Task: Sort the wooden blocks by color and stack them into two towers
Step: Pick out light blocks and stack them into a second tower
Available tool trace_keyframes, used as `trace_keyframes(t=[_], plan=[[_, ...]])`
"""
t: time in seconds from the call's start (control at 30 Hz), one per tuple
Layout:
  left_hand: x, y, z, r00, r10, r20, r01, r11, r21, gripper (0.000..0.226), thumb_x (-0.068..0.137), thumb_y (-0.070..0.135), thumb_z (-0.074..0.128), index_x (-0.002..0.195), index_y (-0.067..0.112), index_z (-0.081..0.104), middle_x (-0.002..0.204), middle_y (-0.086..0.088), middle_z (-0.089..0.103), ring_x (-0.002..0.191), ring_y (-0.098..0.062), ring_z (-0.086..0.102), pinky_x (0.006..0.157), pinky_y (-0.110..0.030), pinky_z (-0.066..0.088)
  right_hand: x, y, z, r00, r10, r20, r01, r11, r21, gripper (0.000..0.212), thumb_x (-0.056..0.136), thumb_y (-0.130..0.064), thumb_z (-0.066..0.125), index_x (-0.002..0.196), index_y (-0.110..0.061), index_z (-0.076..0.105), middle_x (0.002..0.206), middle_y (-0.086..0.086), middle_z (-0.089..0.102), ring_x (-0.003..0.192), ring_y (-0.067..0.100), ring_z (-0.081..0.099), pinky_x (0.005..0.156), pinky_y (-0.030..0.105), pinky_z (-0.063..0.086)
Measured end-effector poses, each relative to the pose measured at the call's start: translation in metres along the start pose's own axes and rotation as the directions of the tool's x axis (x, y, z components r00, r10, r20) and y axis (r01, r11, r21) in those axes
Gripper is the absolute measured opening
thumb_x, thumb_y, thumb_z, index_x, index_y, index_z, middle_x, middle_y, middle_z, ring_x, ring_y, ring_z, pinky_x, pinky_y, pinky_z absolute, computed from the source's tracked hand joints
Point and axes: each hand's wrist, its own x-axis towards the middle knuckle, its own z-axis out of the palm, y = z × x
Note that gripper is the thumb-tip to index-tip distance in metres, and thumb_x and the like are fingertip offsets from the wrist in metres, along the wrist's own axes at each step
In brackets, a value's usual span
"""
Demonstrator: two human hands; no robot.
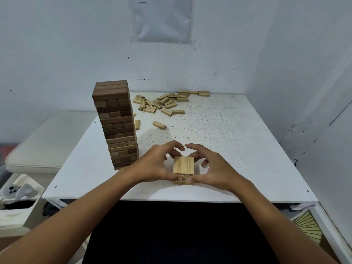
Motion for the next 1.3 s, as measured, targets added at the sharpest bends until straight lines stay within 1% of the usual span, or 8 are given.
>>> trace_keyframes(t=[0.1, 0.23, 0.4, 0.73, 0.83, 1.0, 1.1, 1.3], plan=[[0.0, 0.0, 0.0, 1.0, 0.003, -0.005, -0.003, 1.0, 0.001, 0.069, 0.066, 0.025, 0.088, 0.118, 0.039, 0.045, 0.109, 0.014, 0.061, 0.106, 0.013, 0.049, 0.081, -0.013, 0.041, 0.0, 0.0, 0.0, 1.0, 0.0, 0.0, 0.0, 1.0, -0.007, 0.087, 0.067, -0.021, 0.087, 0.127, -0.058, 0.036, 0.113, -0.017, 0.062, 0.11, -0.004, 0.052, 0.083, 0.017, 0.04], [0.001, -0.001, 0.0, 1.0, 0.01, 0.0, -0.01, 1.0, -0.004, 0.068, 0.066, 0.025, 0.087, 0.119, 0.037, 0.046, 0.109, 0.013, 0.062, 0.106, 0.013, 0.05, 0.081, -0.015, 0.042, 0.0, 0.0, 0.0, 1.0, 0.0, 0.004, 0.0, 1.0, 0.001, 0.087, 0.067, -0.02, 0.086, 0.132, -0.051, 0.038, 0.113, -0.017, 0.062, 0.109, -0.004, 0.052, 0.082, 0.016, 0.039], [0.001, -0.002, 0.0, 1.0, 0.014, 0.008, -0.015, 1.0, 0.001, 0.068, 0.066, 0.027, 0.087, 0.119, 0.038, 0.047, 0.112, 0.013, 0.062, 0.106, 0.01, 0.052, 0.078, -0.013, 0.041, 0.0, 0.001, 0.001, 1.0, -0.007, 0.0, 0.007, 1.0, -0.009, 0.087, 0.067, -0.023, 0.086, 0.13, -0.055, 0.036, 0.115, -0.018, 0.061, 0.109, -0.005, 0.052, 0.082, 0.017, 0.039], [0.003, -0.004, 0.002, 1.0, 0.026, -0.004, -0.026, 0.999, -0.019, 0.068, 0.065, 0.03, 0.089, 0.121, 0.033, 0.052, 0.115, 0.011, 0.064, 0.105, 0.004, 0.056, 0.08, -0.019, 0.043, 0.0, 0.004, 0.003, 1.0, -0.01, 0.004, 0.01, 1.0, -0.015, 0.088, 0.067, -0.028, 0.087, 0.139, -0.046, 0.039, 0.117, -0.019, 0.06, 0.109, -0.006, 0.052, 0.083, 0.017, 0.04], [0.002, -0.003, 0.001, 1.0, 0.028, -0.009, -0.028, 0.999, -0.031, 0.069, 0.062, 0.036, 0.087, 0.122, 0.032, 0.053, 0.115, 0.015, 0.063, 0.104, 0.004, 0.057, 0.079, -0.019, 0.043, -0.001, 0.003, 0.001, 1.0, -0.018, 0.009, 0.018, 1.0, -0.018, 0.089, 0.067, -0.031, 0.088, 0.14, -0.044, 0.038, 0.118, -0.019, 0.06, 0.11, -0.006, 0.052, 0.082, 0.016, 0.04], [-0.001, 0.004, -0.004, 0.999, 0.021, -0.025, -0.022, 0.999, -0.046, 0.072, 0.057, 0.063, 0.075, 0.119, 0.036, 0.053, 0.111, 0.02, 0.063, 0.103, 0.006, 0.057, 0.08, -0.018, 0.045, -0.003, -0.002, -0.004, 1.0, -0.02, 0.009, 0.02, 1.0, 0.009, 0.082, 0.069, -0.038, 0.086, 0.136, -0.047, 0.039, 0.118, -0.022, 0.058, 0.109, -0.006, 0.052, 0.083, 0.015, 0.04], [-0.002, 0.008, -0.007, 0.998, 0.031, -0.058, -0.034, 0.998, -0.046, 0.069, 0.063, 0.067, 0.067, 0.12, 0.031, 0.056, 0.109, 0.02, 0.063, 0.103, 0.005, 0.057, 0.083, -0.02, 0.048, -0.005, -0.005, -0.008, 1.0, -0.026, -0.009, 0.026, 0.998, 0.052, 0.07, 0.07, -0.049, 0.075, 0.131, -0.05, 0.041, 0.119, -0.019, 0.059, 0.107, -0.003, 0.054, 0.084, 0.013, 0.04], [-0.005, 0.014, -0.01, 0.994, 0.052, -0.097, -0.056, 0.998, -0.036, 0.068, 0.068, 0.068, 0.063, 0.123, 0.027, 0.058, 0.112, 0.017, 0.063, 0.105, 0.003, 0.057, 0.086, -0.022, 0.048, -0.008, -0.012, -0.016, 0.998, -0.047, -0.039, 0.05, 0.996, 0.081, 0.063, 0.075, -0.052, 0.068, 0.133, -0.043, 0.047, 0.12, -0.016, 0.06, 0.108, 0.0, 0.055, 0.085, 0.015, 0.042]])
